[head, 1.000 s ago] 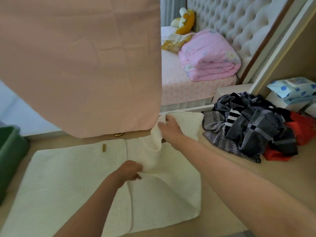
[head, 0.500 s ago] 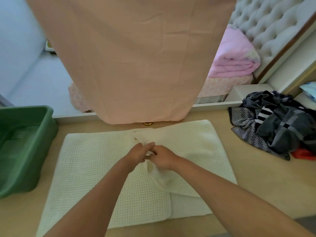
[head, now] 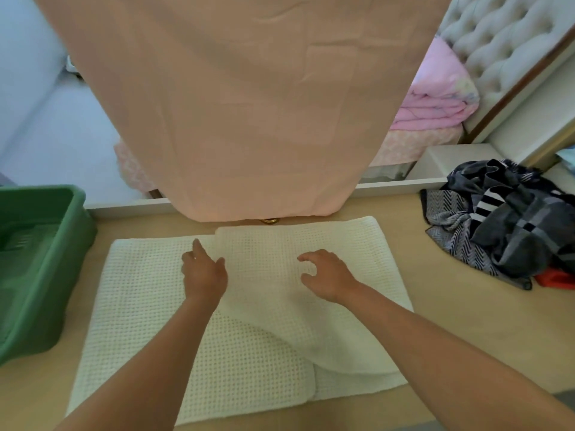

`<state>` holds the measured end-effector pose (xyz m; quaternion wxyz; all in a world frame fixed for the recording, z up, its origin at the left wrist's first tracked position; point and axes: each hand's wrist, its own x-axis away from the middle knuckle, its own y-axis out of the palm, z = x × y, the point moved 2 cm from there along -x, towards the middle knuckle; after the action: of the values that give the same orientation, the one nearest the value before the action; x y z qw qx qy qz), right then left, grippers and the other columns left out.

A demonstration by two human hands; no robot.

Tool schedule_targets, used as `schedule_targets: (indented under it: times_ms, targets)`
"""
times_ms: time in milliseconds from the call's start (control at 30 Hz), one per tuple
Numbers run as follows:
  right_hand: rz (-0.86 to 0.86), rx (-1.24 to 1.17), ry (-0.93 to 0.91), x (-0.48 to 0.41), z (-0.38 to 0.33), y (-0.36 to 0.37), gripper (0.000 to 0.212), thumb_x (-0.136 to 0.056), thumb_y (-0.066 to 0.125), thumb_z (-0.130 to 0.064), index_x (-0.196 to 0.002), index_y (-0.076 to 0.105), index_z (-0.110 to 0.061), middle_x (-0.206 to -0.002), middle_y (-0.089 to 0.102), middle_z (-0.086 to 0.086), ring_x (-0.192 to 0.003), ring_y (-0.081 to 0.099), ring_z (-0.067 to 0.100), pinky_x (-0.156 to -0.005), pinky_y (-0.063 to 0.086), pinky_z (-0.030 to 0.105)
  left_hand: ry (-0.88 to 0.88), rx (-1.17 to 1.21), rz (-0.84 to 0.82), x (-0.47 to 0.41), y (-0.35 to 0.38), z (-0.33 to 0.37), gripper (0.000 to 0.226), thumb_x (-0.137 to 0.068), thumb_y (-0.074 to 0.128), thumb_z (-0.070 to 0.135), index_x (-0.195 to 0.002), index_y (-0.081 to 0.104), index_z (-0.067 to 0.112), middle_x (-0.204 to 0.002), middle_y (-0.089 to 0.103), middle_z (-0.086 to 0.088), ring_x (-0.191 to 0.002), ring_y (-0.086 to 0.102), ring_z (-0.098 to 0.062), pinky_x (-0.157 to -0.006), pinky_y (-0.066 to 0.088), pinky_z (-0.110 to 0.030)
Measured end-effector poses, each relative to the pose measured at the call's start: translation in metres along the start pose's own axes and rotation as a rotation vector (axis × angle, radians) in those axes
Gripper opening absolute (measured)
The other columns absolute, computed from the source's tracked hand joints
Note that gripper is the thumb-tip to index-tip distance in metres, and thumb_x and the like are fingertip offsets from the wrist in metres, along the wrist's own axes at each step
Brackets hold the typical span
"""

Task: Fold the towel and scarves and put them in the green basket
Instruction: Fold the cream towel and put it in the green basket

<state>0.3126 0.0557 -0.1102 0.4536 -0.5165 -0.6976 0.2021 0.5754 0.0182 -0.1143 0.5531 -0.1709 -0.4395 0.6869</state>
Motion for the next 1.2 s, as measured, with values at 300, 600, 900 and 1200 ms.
schedule_targets:
  times_ms: [300,600,900,1200]
  targets:
    - [-0.046,0.08,-0.174,0.049,0.007,0.036,0.035,-0.074,0.067,-0.061,-0.08,0.061,-0.027,-0.071,0.061,-0.011,-0.066,0.057,0.006,-0.064,0.05,0.029,0.868,-0.201,-0.279,0.073,0.033,-0.014,0.025,-0.079,0.05,0.049,-0.074,0.042,0.027,-0.047,0.044,0.01,-0.041,0.042,-0.009,-0.041,0.038,-0.026]
    - [0.047,-0.184,0.032,0.064,0.02,0.065,0.015,-0.096,0.055,-0.027,-0.101,0.069,-0.024,-0.097,0.068,-0.009,-0.087,0.062,0.012,-0.074,0.048,0.027,1.134,-0.196,-0.22,0.079,0.055,-0.05,0.016,-0.081,0.056,0.042,-0.081,0.051,0.027,-0.069,0.055,0.014,-0.052,0.048,-0.007,-0.043,0.033,-0.018]
    - [0.143,-0.277,0.179,0.06,0.029,0.048,0.068,-0.091,0.06,-0.053,-0.147,0.03,-0.03,-0.124,0.046,-0.011,-0.111,0.055,0.015,-0.091,0.047,0.032,0.926,-0.439,-0.342,0.066,0.09,-0.004,0.075,-0.085,0.067,0.046,-0.15,0.032,0.031,-0.156,0.029,-0.002,-0.145,0.024,-0.029,-0.115,0.027,-0.052]
    - [0.234,-0.262,0.004,0.071,0.035,0.058,0.038,-0.098,0.056,-0.021,-0.136,0.052,-0.023,-0.108,0.065,-0.008,-0.09,0.062,0.01,-0.078,0.053,0.029,1.019,-0.312,-0.135,0.058,0.078,0.008,0.023,-0.089,0.062,0.006,-0.11,0.07,0.01,-0.128,0.061,-0.013,-0.112,0.059,-0.033,-0.107,0.036,-0.048]
